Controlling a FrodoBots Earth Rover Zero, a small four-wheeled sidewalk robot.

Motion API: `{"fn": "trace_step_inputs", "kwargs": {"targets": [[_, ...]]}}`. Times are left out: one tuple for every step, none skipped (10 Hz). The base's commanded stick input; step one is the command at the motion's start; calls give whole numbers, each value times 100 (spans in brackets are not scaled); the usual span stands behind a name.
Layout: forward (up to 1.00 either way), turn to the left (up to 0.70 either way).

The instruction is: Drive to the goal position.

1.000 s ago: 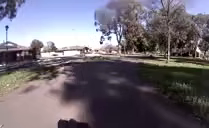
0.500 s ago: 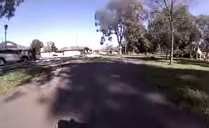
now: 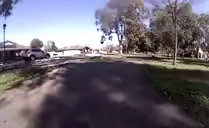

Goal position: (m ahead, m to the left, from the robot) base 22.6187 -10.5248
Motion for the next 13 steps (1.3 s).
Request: {"fn": "trace_step_inputs", "kwargs": {"targets": [[70, -28], [70, 0], [70, 0], [70, 0], [70, 0], [70, 0], [70, 0], [70, -1], [70, -7], [70, -12], [70, -14], [70, -8], [70, -3]]}}
